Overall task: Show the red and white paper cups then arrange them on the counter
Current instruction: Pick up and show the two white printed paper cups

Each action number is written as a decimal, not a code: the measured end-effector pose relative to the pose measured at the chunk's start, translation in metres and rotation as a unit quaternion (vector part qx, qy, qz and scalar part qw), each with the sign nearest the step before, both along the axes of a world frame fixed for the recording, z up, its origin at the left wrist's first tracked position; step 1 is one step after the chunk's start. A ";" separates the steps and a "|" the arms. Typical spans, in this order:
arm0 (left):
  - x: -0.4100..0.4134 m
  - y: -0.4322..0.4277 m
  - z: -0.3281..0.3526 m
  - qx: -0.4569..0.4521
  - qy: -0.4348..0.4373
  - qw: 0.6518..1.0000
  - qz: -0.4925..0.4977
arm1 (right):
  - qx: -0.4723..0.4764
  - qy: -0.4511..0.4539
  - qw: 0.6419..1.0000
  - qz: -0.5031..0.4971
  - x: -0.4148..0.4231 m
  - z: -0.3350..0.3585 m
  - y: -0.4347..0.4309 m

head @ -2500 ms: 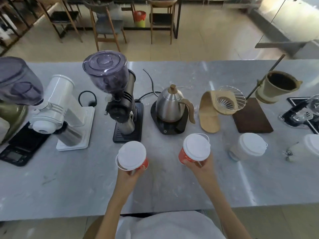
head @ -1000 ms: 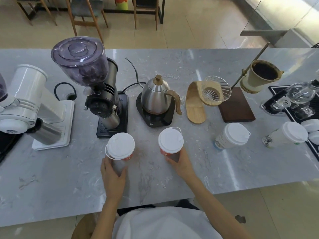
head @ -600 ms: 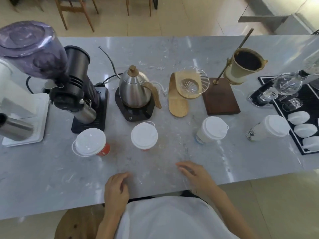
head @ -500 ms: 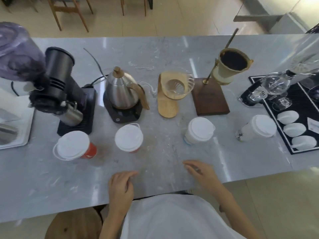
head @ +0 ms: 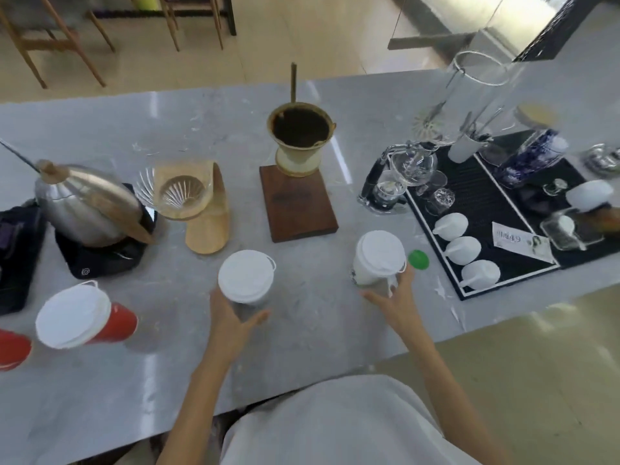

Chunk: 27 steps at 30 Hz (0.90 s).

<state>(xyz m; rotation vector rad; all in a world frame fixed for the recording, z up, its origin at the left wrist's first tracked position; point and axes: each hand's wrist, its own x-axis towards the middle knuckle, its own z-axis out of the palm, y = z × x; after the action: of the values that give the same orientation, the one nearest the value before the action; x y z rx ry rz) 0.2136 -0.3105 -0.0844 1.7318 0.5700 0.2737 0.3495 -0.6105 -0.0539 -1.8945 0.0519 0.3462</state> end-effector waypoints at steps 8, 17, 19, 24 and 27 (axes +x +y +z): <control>0.015 -0.036 0.048 -0.067 -0.056 0.995 0.039 | 0.095 0.034 0.994 0.047 0.028 0.045 0.018; 0.084 -0.008 0.271 -0.131 -0.297 0.946 0.008 | 0.320 -0.054 0.933 0.155 0.074 0.223 0.080; 0.098 -0.004 0.316 -0.113 -0.312 0.943 -0.008 | 0.356 -0.088 0.917 0.160 0.083 0.262 0.098; 0.109 -0.005 0.368 -0.145 -0.339 0.926 -0.076 | 0.437 -0.077 0.883 0.151 0.080 0.324 0.120; 0.105 -0.013 0.355 -0.193 -0.354 0.912 -0.076 | 0.476 -0.052 0.861 0.170 0.067 0.323 0.120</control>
<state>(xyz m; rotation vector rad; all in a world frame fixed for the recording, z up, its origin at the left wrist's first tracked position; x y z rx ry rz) 0.3190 -0.3237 0.2703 1.1682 -0.0502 0.6007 0.4168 -0.4902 0.2687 -0.9157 -0.4593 0.4045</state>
